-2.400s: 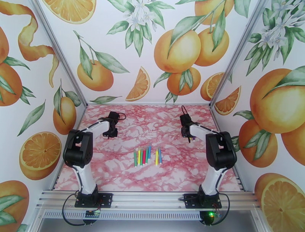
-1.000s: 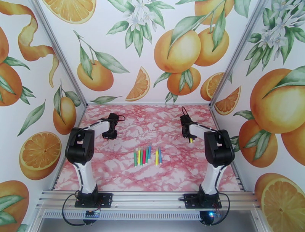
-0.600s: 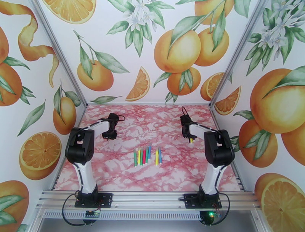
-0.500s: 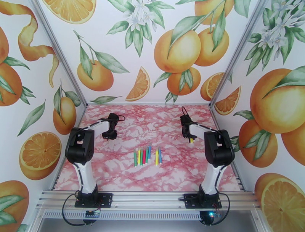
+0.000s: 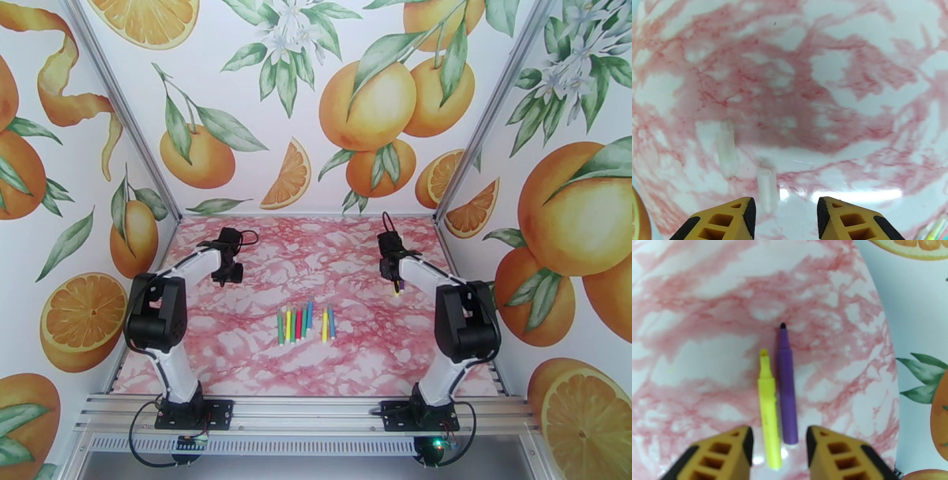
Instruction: Open the pen caps
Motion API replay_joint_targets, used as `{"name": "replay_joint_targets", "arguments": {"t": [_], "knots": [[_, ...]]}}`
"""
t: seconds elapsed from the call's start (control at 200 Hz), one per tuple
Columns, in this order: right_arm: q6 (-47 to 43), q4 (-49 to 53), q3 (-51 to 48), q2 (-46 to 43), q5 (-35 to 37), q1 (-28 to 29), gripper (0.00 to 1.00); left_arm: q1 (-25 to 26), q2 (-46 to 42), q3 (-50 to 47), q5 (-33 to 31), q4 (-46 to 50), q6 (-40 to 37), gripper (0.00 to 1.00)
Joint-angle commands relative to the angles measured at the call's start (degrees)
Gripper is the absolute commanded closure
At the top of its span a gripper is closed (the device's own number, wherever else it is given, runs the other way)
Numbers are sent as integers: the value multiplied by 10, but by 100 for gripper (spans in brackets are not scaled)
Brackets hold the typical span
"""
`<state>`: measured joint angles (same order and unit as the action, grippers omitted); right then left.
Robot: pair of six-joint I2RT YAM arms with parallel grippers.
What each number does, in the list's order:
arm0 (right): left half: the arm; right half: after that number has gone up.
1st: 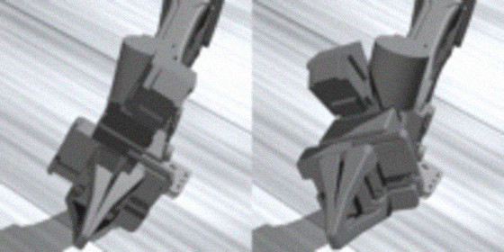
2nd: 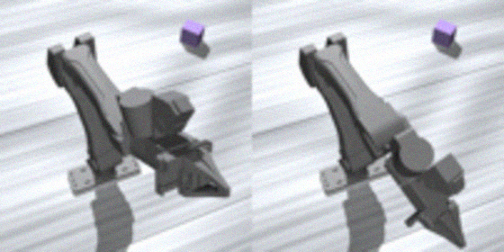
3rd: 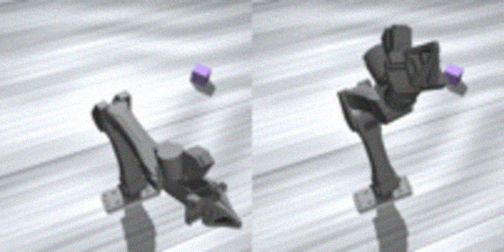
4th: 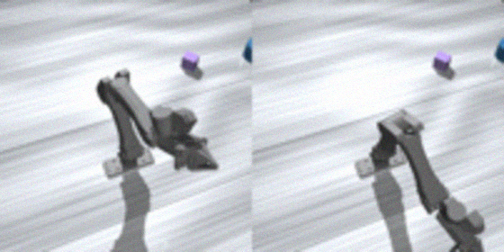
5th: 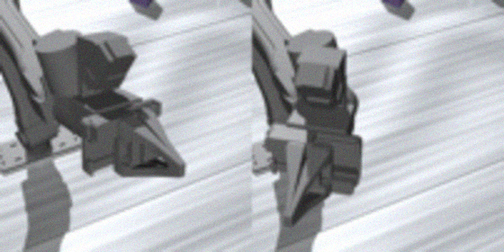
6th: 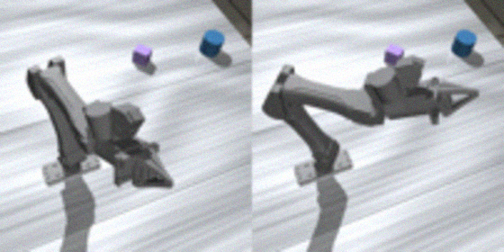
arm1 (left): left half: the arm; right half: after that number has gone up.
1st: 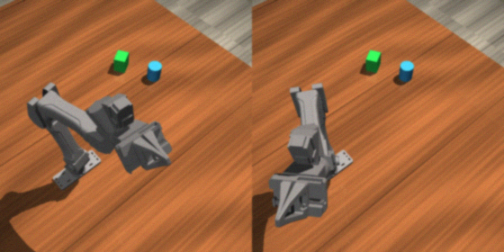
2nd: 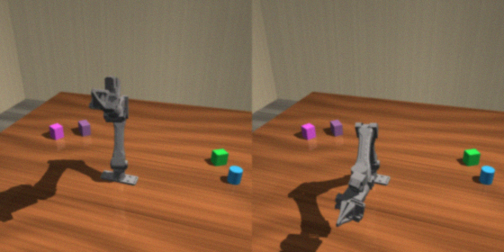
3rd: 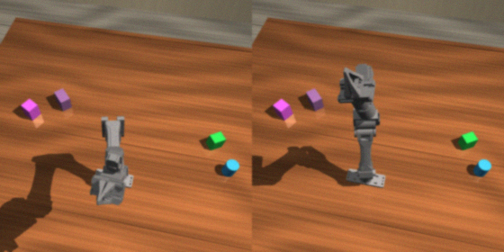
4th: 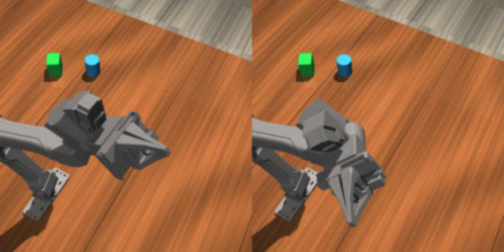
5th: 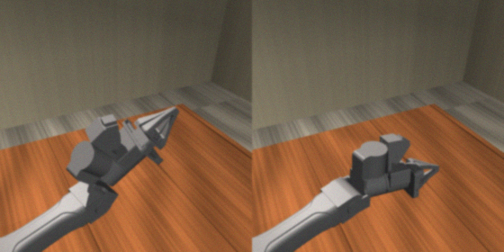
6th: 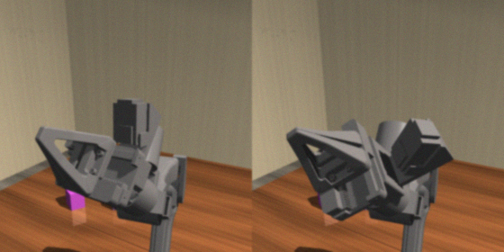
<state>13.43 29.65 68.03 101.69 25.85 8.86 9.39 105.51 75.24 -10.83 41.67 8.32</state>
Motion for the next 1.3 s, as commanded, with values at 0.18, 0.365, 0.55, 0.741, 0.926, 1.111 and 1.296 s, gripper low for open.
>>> {"name": "replay_joint_targets", "arguments": {"t": [0.18, 0.365, 0.55, 0.741, 0.926, 1.111, 1.296], "knots": [[-12, 26, -17, -50, -31, 62, 54, -2, -109, -56, 110, -80, -7, 30], [-7, 24, -44, -87, -128, 98, 51, 0, -140, -79, 161, -107, -16, 30], [-7, 38, -64, -111, -192, 144, 50, 1, -176, -124, 247, -172, -3, 30], [1, 45, -88, -124, -232, 183, 50, 7, -207, -165, 266, -212, 10, 29], [15, 37, -120, -140, -281, 204, 50, 11, -230, -192, 273, -238, 14, 28], [38, 21, -150, -146, -303, 226, 50, 11, -229, -190, 287, -246, 21, 28], [61, 2, -164, -142, -306, 256, 51, 13, -237, -199, 294, -264, 39, 28]]}}
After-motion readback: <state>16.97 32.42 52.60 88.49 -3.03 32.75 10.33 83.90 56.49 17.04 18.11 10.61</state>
